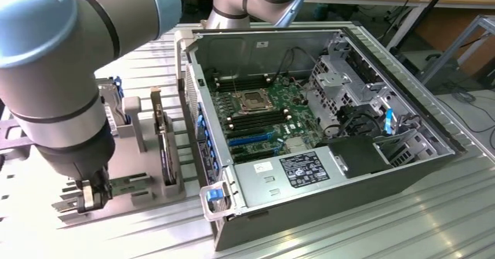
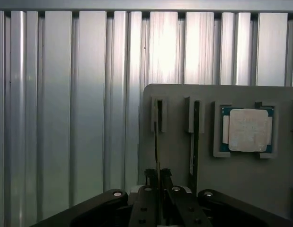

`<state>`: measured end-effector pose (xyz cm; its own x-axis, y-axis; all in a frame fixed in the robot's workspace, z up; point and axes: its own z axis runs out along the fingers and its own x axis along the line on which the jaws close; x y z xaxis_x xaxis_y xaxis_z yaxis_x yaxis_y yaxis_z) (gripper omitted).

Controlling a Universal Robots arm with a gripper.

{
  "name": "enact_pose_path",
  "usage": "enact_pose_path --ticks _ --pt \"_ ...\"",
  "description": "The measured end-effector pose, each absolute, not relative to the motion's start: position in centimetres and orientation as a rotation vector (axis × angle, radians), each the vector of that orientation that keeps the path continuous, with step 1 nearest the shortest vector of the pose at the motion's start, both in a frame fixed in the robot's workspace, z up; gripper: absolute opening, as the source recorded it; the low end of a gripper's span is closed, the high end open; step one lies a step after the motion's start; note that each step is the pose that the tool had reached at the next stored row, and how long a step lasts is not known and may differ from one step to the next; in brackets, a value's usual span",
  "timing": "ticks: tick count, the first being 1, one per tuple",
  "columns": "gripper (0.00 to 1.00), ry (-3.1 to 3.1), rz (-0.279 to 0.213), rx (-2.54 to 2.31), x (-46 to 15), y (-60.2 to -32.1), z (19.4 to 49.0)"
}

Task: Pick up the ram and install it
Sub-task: 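Pick up the ram and move it above insertion slot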

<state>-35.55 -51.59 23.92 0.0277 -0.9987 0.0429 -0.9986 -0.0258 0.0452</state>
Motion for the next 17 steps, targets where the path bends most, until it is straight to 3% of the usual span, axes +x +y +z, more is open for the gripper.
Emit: enact_pose_path --ticks 17 --pt "0.15 -2.187 0.006 2.162 -35.5 -50.9 33.8"
